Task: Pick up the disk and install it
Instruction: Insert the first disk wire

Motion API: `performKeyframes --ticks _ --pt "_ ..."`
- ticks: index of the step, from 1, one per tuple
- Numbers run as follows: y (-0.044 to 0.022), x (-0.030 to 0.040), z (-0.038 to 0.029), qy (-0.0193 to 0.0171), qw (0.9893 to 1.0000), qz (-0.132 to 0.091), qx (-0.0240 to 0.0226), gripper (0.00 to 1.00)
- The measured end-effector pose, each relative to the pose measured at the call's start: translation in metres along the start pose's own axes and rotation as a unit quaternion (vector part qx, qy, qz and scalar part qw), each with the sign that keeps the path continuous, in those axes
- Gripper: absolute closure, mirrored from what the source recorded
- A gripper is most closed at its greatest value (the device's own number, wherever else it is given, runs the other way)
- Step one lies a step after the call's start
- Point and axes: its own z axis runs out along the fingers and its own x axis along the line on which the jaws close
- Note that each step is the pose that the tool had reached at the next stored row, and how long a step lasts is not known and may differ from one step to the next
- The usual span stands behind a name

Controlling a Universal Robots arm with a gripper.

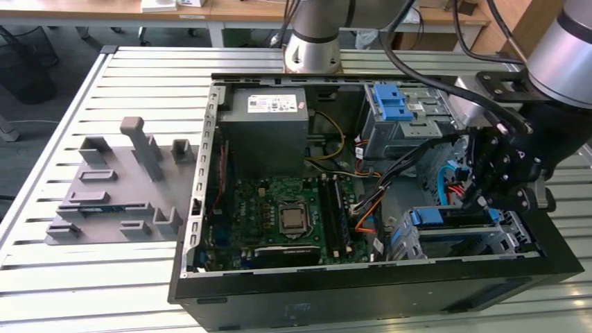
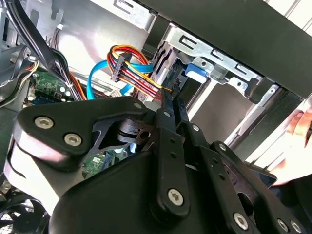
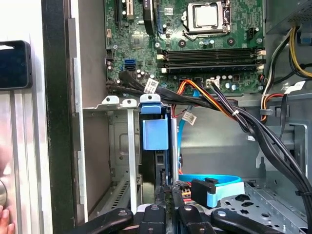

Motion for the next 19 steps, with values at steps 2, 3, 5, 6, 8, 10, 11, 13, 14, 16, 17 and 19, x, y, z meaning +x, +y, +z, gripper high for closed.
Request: performKeyframes --ticks 2,3,5,6,8,10,11,13,14,16,17,19 --pt "-0.0005 0.0003 0.0003 0.0000 1.0000 0.000 -0.0009 0.83" --pt "-0.0006 0.0004 0.0005 0.0001 1.0000 0.000 -0.0011 0.83" --pt "-0.0008 0.0007 0.0010 0.0001 1.0000 0.000 -0.0014 0.83" --pt "-0.0009 0.0007 0.0013 0.0001 1.0000 0.000 -0.0015 0.83" --pt "-0.0011 0.0007 0.0017 0.0003 1.0000 0.000 -0.0015 0.83" --pt "-0.0015 0.0007 0.0021 0.0002 1.0000 0.000 -0.0017 0.83" --pt "-0.0017 0.0006 0.0022 0.0002 1.0000 0.000 -0.0017 0.83" --pt "-0.0019 0.0006 0.0025 0.0001 1.0000 0.000 -0.0018 0.83" --pt "-0.0022 0.0006 0.0027 0.0000 1.0000 0.000 -0.0018 0.83" --pt "-0.0024 0.0006 0.0028 0.0001 1.0000 0.000 -0.0019 0.83" --pt "-0.0024 0.0006 0.0029 0.0001 1.0000 0.000 -0.0019 0.83" --pt "-0.0025 0.0007 0.0031 0.0001 1.0000 0.000 -0.0019 0.83"
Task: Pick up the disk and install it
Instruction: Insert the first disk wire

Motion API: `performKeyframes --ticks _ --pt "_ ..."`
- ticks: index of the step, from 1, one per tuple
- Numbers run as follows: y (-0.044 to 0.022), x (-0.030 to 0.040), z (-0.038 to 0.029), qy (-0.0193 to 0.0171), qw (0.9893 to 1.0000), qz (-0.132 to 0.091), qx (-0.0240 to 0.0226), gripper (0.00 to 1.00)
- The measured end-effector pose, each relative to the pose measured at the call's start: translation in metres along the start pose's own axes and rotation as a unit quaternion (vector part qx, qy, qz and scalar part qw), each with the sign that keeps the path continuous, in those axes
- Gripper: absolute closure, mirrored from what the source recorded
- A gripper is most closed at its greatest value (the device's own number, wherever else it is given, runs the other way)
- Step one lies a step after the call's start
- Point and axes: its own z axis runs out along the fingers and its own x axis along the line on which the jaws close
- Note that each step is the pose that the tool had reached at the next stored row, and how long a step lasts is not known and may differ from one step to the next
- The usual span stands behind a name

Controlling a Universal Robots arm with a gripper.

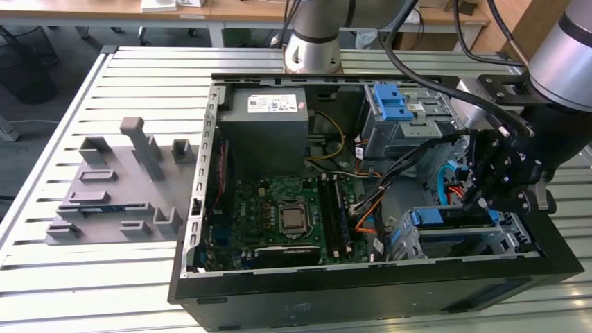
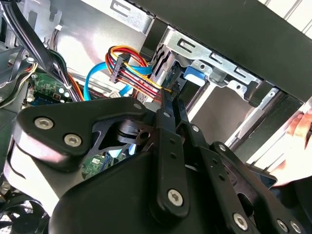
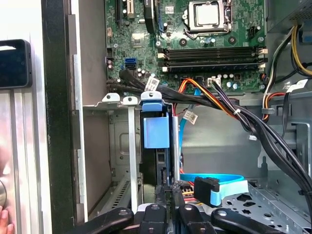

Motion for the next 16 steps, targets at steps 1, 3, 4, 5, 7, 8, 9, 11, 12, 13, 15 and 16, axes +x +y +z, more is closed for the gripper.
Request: performKeyframes --ticks 1,3,4,5,7,8,9,11,12,13,15,16 --pt "0.0000 0.0001 0.0000 0.0000 1.0000 0.000 0.0000 0.83" --pt "0.0000 0.0004 0.0000 -0.0001 1.0000 0.000 0.0000 0.83" --pt "0.0000 0.0004 0.0000 -0.0002 1.0000 0.000 0.0000 0.83" --pt "0.0000 0.0004 0.0000 -0.0003 1.0000 0.000 0.0000 0.83" --pt "0.0000 0.0005 -0.0006 -0.0005 1.0000 0.000 0.0000 0.83" --pt "0.0000 0.0005 -0.0008 -0.0005 1.0000 0.000 -0.0001 0.83" --pt "0.0000 0.0005 -0.0012 -0.0003 1.0000 0.000 -0.0001 0.83" --pt "0.0000 0.0004 -0.0014 -0.0006 1.0000 0.000 -0.0001 0.83" --pt "0.0000 0.0005 -0.0014 -0.0008 1.0000 0.000 -0.0001 0.83" --pt "0.0000 0.0006 -0.0014 -0.0010 1.0000 0.000 -0.0001 0.83" --pt "-0.0001 0.0006 -0.0012 -0.0015 1.0000 0.000 -0.0001 0.83" --pt "0.0000 0.0006 -0.0010 -0.0018 1.0000 0.000 -0.0002 0.83"
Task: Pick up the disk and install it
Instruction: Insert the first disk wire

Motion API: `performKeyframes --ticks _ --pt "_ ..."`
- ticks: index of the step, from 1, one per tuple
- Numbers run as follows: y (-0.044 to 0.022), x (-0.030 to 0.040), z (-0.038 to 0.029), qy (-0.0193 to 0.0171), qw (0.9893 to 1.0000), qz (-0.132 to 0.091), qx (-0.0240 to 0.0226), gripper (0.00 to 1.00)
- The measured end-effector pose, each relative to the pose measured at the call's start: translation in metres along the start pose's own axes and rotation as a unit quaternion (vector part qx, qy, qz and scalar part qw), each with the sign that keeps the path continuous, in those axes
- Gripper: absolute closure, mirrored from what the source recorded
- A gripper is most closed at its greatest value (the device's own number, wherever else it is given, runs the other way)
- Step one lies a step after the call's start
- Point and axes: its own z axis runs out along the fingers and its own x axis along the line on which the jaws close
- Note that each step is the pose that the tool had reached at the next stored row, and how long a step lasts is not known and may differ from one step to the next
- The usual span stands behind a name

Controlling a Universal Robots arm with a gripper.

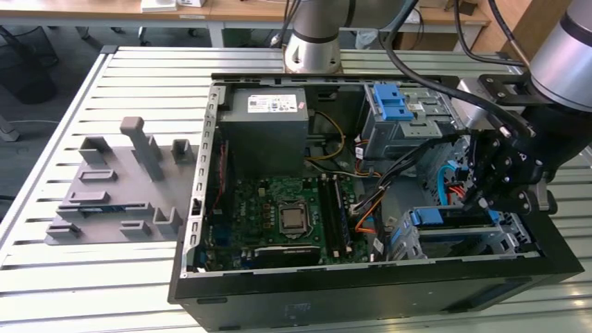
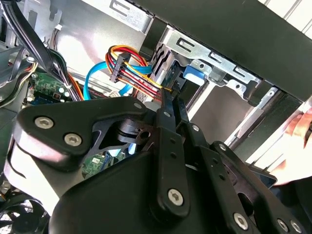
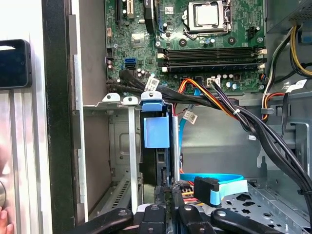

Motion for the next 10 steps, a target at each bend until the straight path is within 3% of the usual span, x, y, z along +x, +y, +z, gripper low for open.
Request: performKeyframes --ticks 10 --pt "-0.0001 0.0003 0.0018 -0.0003 1.0000 0.000 -0.0018 0.83"
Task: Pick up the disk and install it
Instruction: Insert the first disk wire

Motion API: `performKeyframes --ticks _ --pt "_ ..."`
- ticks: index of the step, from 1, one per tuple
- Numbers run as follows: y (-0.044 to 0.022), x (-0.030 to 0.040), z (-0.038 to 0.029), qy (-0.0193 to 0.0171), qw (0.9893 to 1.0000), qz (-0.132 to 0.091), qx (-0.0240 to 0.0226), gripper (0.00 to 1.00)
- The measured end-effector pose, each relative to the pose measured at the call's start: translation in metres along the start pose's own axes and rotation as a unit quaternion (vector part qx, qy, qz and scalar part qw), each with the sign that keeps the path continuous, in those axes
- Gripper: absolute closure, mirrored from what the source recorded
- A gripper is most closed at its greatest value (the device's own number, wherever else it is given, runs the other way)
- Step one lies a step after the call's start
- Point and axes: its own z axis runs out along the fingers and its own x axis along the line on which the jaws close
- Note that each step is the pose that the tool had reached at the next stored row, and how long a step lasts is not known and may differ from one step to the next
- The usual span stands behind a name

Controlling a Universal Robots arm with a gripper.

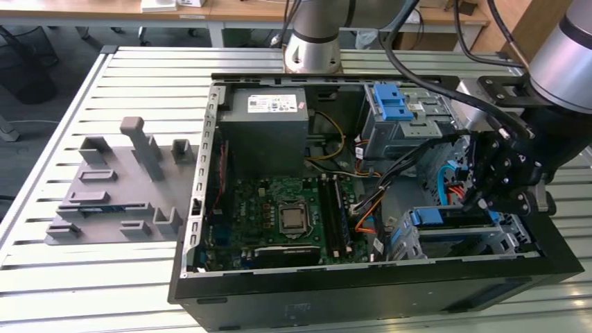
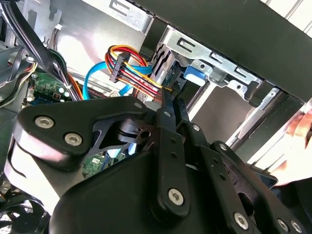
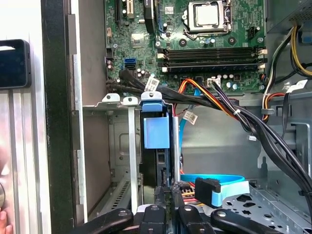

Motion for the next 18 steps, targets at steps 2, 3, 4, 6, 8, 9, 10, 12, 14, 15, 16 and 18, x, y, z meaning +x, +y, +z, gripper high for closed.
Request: performKeyframes --ticks 2,3,4,6,8,9,10,12,14,15,16,18 --pt "0.0000 0.0000 0.0010 -0.0001 1.0000 0.000 -0.0016 0.83" --pt "0.0000 0.0000 0.0014 0.0000 1.0000 0.000 -0.0026 0.83" --pt "0.0001 0.0000 0.0020 0.0000 1.0000 0.000 -0.0037 0.83" --pt "0.0000 0.0000 0.0030 0.0000 1.0000 0.000 -0.0061 0.83" --pt "0.0000 0.0001 0.0034 0.0000 1.0000 0.000 -0.0072 0.83" --pt "0.0000 0.0001 0.0034 -0.0001 1.0000 0.000 -0.0072 0.83" --pt "0.0000 0.0001 0.0036 -0.0002 1.0000 0.000 -0.0073 0.83" --pt "0.0001 0.0001 0.0037 -0.0003 1.0000 0.000 -0.0074 0.83" --pt "0.0001 0.0001 0.0033 -0.0006 1.0000 0.000 -0.0076 0.82" --pt "0.0001 0.0001 0.0022 -0.0011 1.0000 0.000 -0.0076 0.82" --pt "0.0001 0.0002 0.0002 -0.0008 1.0000 0.000 -0.0075 0.76" --pt "0.0000 0.0003 -0.0045 -0.0005 1.0000 0.000 -0.0075 0.76"
